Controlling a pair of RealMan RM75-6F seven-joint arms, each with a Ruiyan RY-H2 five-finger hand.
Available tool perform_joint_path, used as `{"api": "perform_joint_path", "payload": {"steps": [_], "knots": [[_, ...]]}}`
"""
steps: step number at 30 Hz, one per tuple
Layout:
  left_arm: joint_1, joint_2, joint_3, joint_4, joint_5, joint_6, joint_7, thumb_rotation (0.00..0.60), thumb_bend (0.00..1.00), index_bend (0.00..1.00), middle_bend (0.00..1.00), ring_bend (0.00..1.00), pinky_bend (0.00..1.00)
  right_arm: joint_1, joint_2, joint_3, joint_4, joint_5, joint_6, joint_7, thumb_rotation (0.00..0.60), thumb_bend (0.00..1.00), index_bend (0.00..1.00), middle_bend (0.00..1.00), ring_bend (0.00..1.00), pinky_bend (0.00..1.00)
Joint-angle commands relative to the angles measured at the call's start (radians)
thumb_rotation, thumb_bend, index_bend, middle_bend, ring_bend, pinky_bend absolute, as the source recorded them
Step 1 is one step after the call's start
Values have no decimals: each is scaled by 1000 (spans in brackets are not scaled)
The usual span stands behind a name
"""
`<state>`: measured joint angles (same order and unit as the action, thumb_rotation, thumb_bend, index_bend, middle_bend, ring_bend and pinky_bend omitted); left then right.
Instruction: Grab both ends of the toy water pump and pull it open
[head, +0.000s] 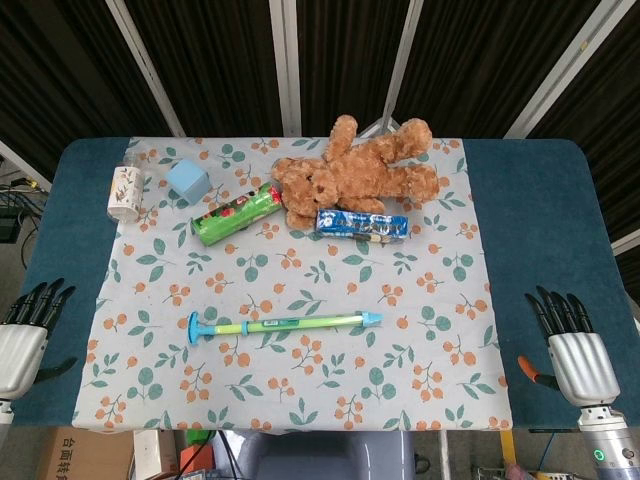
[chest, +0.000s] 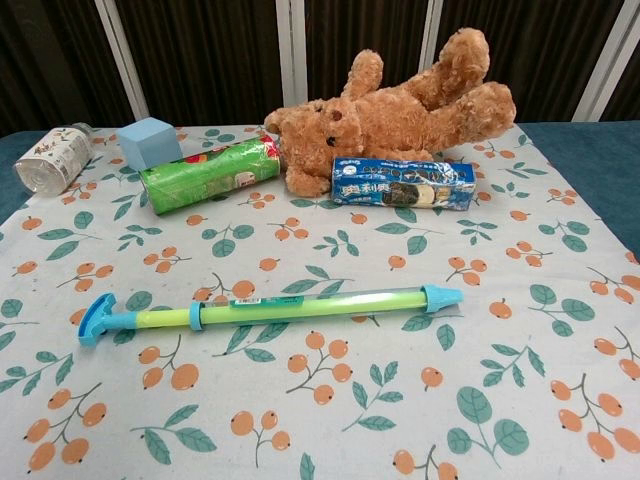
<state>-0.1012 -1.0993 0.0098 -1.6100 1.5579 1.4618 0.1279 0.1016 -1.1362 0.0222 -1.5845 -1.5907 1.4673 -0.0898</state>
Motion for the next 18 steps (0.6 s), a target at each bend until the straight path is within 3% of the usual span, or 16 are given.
{"api": "perform_joint_path", "payload": {"steps": [1,18], "knots": [[0,3,1,-1,-3,-3,-4,600,36,0,0,0,119,1,-1,0,-2,0,0,-1,600,247,0,0,0,0],[-6,4,-1,-8,-8,-15,3,600,37,0,0,0,119,2,9,-5,-7,3,-10,8,600,247,0,0,0,0]]}}
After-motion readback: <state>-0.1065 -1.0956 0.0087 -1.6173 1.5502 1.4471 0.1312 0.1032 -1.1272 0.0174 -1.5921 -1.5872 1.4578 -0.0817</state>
